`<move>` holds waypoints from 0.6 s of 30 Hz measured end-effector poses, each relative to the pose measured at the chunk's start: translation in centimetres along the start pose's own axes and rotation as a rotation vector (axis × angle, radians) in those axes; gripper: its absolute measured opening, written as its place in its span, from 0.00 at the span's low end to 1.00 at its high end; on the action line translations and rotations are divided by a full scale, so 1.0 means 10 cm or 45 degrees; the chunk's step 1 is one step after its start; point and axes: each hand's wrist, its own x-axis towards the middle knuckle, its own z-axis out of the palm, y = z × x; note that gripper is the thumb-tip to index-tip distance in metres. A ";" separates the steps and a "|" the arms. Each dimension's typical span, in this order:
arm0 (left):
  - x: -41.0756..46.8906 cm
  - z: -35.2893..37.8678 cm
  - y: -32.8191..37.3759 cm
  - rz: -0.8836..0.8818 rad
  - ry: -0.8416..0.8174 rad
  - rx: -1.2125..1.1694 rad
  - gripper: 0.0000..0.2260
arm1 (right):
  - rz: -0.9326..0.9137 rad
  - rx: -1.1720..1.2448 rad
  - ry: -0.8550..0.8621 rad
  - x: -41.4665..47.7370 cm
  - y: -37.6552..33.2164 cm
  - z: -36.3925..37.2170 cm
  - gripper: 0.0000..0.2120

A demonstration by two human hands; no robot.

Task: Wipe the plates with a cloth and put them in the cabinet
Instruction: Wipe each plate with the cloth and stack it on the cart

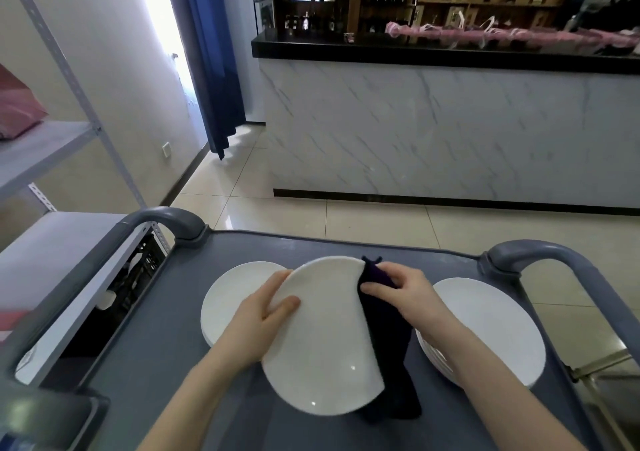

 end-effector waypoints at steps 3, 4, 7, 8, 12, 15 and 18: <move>0.05 -0.02 0.05 0.065 -0.112 0.199 0.13 | -0.029 -0.284 -0.185 0.10 -0.07 0.08 0.04; 0.05 -0.01 0.06 0.091 -0.126 0.227 0.13 | -0.029 -0.305 -0.229 0.11 -0.08 0.10 0.04; 0.00 -0.02 0.03 0.115 -0.039 0.130 0.13 | -0.007 -0.221 -0.255 0.07 -0.04 0.07 0.04; -0.02 -0.03 0.02 0.110 0.027 0.069 0.11 | 0.020 -0.131 -0.226 0.03 0.00 0.04 0.05; -0.12 0.03 -0.05 0.019 0.327 -0.204 0.11 | 0.188 0.415 -0.081 -0.20 0.30 0.07 0.09; -0.14 0.11 -0.12 -0.046 0.414 -0.332 0.11 | 0.286 0.637 -0.036 -0.38 0.50 0.18 0.12; -0.11 0.10 -0.20 -0.137 0.337 -0.333 0.10 | 0.228 0.569 0.070 -0.43 0.52 0.21 0.11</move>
